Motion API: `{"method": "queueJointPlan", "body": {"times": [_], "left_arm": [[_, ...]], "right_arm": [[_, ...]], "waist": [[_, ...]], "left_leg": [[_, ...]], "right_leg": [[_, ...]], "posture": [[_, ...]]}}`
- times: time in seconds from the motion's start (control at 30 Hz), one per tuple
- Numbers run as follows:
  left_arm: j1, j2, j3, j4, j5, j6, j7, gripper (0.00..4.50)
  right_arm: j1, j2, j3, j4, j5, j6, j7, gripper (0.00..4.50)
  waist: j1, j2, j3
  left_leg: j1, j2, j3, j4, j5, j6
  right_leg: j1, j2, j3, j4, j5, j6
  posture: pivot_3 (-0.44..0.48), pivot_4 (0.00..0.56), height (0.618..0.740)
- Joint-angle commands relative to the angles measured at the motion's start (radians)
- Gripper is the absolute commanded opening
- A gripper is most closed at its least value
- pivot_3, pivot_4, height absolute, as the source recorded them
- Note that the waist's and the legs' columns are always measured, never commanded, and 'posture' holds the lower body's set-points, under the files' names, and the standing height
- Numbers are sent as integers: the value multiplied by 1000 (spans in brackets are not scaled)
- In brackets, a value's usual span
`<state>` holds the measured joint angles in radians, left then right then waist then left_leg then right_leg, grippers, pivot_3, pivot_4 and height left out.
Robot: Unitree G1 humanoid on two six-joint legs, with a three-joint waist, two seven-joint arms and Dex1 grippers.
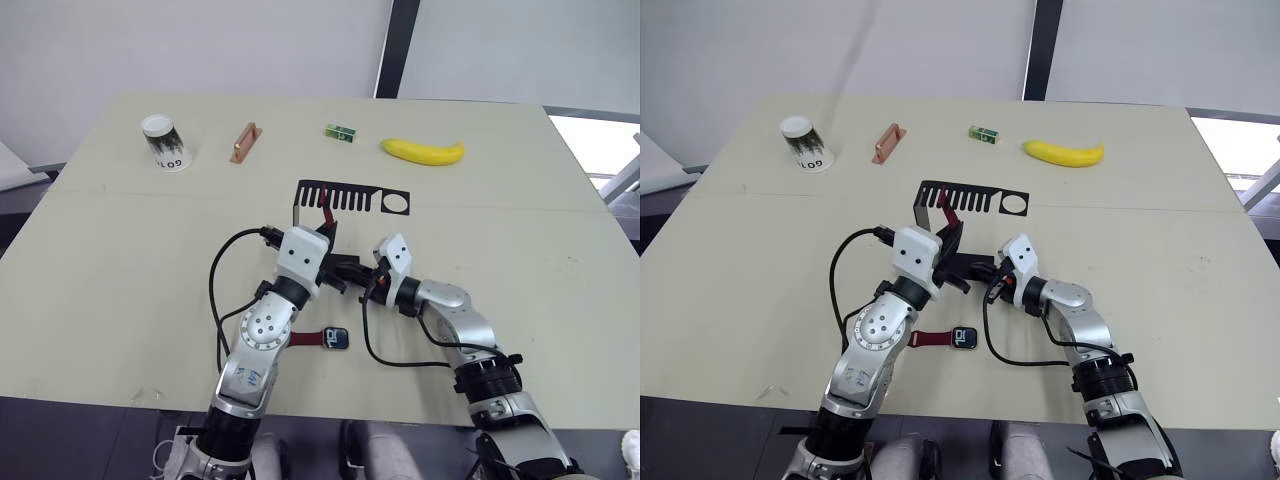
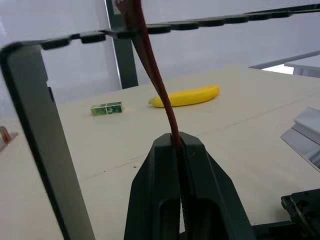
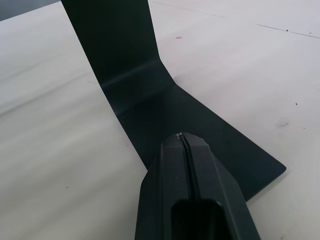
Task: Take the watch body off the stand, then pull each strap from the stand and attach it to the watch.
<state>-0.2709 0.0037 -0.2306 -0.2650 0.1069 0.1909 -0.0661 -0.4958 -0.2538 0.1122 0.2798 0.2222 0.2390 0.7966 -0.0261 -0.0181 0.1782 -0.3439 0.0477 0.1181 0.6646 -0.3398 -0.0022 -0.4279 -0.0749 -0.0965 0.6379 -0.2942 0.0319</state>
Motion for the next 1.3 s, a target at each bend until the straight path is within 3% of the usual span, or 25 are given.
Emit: {"method": "queueJointPlan", "body": {"times": [0.03,0.27,0.73,0.9,1.03,1.3], "left_arm": [[-10,-3,5,-56,8,-28,0,79],[23,17,1,-100,-12,-28,-37,79],[142,147,35,-203,-154,-48,-232,79],[194,253,102,-252,-288,-37,-372,79],[222,353,187,-297,-473,35,-505,79],[291,545,315,-350,-714,121,-709,79]], "right_arm": [[25,-6,17,11,-6,24,14,0],[25,-3,17,15,-8,25,8,0],[14,4,6,34,-6,9,2,0],[17,-5,-15,8,18,-7,18,0],[39,-36,-44,-63,65,-20,59,0],[185,-178,-153,-331,222,55,141,0]], "waist": [[0,0,0],[0,0,0],[-1,0,0],[-1,0,0],[-1,0,0],[1,2,1]], "left_leg": [[0,0,0,0,0,0],[0,0,0,0,0,0],[0,0,0,-1,0,0],[0,0,0,-1,0,0],[-1,0,-1,-1,0,1],[-7,0,-5,0,-1,1]], "right_leg": [[0,0,0,0,0,0],[0,0,0,0,0,0],[0,0,0,0,0,0],[0,0,0,0,0,0],[0,0,0,-1,0,0],[-2,-1,-5,-6,0,0]], "posture": [[0,150,740],[0,150,740],[0,150,740],[0,150,740],[0,150,740],[0,150,740]]}}
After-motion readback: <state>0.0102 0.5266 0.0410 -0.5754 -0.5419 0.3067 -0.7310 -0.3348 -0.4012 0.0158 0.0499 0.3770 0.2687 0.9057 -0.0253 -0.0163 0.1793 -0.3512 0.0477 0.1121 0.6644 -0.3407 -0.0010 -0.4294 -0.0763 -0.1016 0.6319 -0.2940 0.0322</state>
